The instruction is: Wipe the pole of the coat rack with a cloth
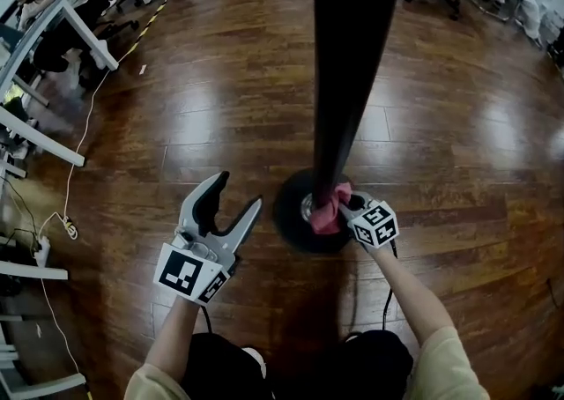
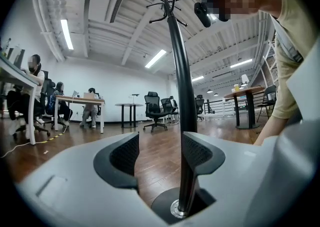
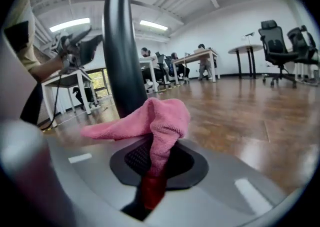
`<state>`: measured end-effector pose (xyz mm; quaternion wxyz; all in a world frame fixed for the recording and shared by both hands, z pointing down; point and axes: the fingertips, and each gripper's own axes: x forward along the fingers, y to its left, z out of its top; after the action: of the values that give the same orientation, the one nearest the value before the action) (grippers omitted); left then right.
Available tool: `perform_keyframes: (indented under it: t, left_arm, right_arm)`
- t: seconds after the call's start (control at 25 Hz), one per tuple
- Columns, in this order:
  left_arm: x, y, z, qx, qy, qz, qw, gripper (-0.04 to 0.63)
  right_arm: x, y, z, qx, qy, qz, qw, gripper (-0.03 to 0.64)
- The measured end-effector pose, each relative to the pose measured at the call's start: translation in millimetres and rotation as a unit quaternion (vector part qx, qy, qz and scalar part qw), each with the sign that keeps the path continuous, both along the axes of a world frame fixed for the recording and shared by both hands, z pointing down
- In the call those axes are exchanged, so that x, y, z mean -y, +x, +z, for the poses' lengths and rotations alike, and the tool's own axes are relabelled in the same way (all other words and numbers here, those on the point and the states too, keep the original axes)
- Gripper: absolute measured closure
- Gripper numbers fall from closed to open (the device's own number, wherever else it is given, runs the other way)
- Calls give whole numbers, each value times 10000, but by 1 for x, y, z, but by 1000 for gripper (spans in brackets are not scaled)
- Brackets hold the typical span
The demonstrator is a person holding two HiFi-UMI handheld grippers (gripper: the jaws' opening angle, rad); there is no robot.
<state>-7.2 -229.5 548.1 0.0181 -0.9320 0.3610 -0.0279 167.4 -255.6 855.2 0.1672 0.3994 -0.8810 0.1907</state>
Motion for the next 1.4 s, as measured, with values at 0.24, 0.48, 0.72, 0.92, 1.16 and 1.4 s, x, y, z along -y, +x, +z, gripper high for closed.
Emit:
perform_keyframes:
  t: [0.24, 0.48, 0.72, 0.92, 1.16, 1.4]
  left_arm:
    - [-1, -13, -9, 179, -2, -154, 9997, 345]
    - [-1, -15, -10, 212, 31, -250, 9995, 345]
    - [-3, -18, -54, -85, 280, -369, 9989, 347]
    - [0, -19, -88, -468, 469, -463, 9967, 350]
    - [-3, -20, -119, -503, 673, -561, 9949, 351]
    - [0, -33, -140, -409, 897, -580, 9934, 350]
  right_arm:
    - [-20, -3, 118, -544, -951, 625, 9920, 583]
    - [-6, 4, 100, -787, -840, 385, 9926, 575]
    - [66, 39, -140, 478, 981, 190, 9938, 569]
    - [77, 29, -469, 1784, 3241, -997, 9237, 571]
    - [35, 9, -703, 3332, 3660, -2770, 8236, 571]
    - [24, -12, -791, 3316, 3760, -3154, 8057, 571]
